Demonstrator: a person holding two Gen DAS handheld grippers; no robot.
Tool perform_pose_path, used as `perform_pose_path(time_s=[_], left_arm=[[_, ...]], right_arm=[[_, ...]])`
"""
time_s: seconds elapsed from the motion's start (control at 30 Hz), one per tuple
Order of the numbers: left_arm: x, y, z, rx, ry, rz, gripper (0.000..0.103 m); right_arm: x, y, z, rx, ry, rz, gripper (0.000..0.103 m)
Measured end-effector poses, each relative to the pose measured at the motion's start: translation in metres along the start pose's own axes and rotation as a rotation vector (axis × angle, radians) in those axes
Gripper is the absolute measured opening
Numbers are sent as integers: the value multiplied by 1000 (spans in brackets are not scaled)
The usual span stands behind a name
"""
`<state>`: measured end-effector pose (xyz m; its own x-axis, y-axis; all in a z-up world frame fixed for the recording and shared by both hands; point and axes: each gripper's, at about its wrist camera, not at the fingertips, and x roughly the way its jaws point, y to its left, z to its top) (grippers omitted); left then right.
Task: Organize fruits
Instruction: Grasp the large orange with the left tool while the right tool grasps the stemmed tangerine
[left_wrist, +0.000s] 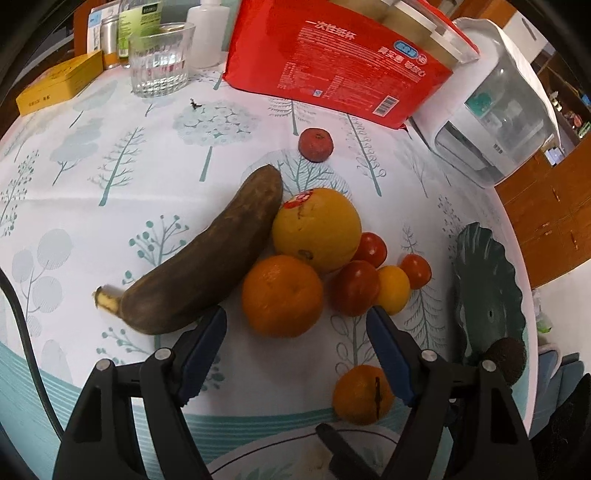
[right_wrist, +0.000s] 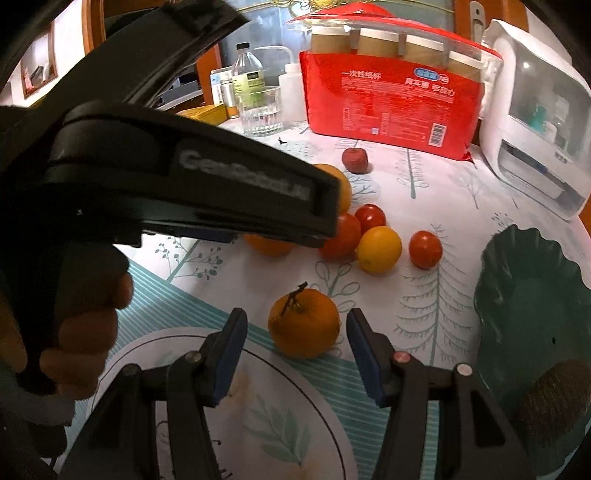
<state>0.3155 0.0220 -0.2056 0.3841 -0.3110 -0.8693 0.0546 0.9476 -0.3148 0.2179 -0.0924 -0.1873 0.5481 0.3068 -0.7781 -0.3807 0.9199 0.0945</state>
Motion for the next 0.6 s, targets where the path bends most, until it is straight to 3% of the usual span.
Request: perform_pose_path(time_s=[0.2, 0.6], left_arm=[[5, -6, 1, -1, -14, 27, 76], [0, -5, 1, -60, -89, 114, 69]], right_arm=[[7, -4, -1, -3, 15, 12, 41], [3, -18, -7, 25, 42, 25, 41]])
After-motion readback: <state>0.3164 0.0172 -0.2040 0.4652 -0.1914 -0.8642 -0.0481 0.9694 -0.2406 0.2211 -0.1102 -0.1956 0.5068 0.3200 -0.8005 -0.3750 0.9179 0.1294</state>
